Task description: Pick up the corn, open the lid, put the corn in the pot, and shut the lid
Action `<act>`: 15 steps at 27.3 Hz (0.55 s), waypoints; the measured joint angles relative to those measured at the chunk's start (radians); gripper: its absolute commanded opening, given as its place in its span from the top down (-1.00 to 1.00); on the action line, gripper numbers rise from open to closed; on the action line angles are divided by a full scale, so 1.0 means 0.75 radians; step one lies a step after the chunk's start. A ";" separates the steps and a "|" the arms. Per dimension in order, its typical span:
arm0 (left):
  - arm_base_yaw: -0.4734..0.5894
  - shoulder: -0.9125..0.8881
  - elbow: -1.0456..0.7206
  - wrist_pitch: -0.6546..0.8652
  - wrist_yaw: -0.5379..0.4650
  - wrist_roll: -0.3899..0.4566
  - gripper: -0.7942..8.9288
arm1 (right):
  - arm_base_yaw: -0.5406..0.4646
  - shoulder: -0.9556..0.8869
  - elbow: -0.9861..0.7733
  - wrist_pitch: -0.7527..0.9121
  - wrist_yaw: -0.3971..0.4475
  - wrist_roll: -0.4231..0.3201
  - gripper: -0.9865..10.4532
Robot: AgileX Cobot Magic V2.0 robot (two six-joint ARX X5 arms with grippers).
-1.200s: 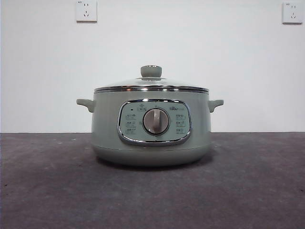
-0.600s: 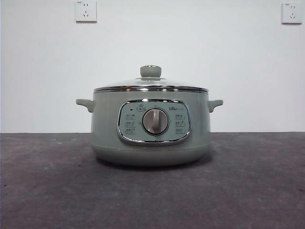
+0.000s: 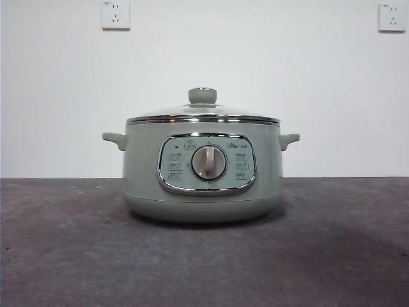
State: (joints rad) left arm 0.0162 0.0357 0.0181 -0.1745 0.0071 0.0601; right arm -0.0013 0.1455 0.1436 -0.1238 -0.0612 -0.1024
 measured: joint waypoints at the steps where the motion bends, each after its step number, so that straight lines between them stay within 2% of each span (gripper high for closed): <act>1: 0.001 0.003 0.000 0.000 0.000 0.000 0.84 | -0.010 -0.030 -0.034 0.017 0.003 0.000 0.83; 6: 0.001 0.006 0.000 0.000 0.000 0.000 0.84 | -0.008 -0.135 -0.152 0.029 0.007 -0.002 0.83; 15: 0.001 0.007 0.000 0.001 0.000 0.000 0.84 | -0.008 -0.180 -0.166 -0.071 0.022 0.002 0.83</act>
State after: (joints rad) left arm 0.0166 0.0406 0.0181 -0.1738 0.0071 0.0601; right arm -0.0074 0.0105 0.0193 -0.1772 -0.0444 -0.1009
